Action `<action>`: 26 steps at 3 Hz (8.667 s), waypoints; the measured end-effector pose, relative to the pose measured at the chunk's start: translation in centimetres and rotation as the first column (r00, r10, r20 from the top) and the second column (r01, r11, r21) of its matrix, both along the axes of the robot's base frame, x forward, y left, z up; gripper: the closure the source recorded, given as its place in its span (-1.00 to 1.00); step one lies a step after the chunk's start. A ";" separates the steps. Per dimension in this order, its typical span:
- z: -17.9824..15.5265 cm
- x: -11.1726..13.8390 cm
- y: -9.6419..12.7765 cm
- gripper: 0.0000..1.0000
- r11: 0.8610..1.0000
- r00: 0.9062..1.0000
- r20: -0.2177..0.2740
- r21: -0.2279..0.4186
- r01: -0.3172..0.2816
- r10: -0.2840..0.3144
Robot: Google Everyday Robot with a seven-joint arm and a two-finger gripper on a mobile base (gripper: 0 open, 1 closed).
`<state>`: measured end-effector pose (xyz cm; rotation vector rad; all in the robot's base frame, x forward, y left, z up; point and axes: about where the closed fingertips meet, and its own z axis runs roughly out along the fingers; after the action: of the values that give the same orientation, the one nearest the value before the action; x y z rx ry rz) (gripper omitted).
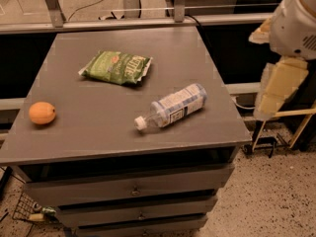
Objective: Place blue plastic bottle upright
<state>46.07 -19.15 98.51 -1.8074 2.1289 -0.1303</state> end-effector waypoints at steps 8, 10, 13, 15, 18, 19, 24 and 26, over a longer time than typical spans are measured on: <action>-13.5 8.2 16.6 -0.04 0.816 0.857 -0.216 -0.266 -0.514 0.469; -12.5 7.8 16.5 0.89 0.830 0.863 -0.194 -0.239 -0.503 0.467; -3.9 9.2 14.0 1.00 0.874 0.870 -0.084 0.015 -0.486 0.485; 3.7 8.7 14.4 1.00 0.812 0.926 0.044 0.466 -0.352 0.376; 4.6 5.9 15.8 1.00 0.626 0.968 0.051 0.754 -0.199 0.246; 3.7 6.5 16.5 1.00 0.515 0.975 0.086 0.838 -0.181 0.203; -0.4 8.0 15.4 1.00 0.270 0.988 0.154 0.951 -0.152 0.016; -3.6 8.2 15.0 1.00 0.271 0.992 0.119 0.957 -0.106 -0.033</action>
Offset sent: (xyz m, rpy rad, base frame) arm 0.0950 0.2131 0.0032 -0.1317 -0.0977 0.6625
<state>54.30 -4.17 94.88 -0.9806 1.4099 0.9014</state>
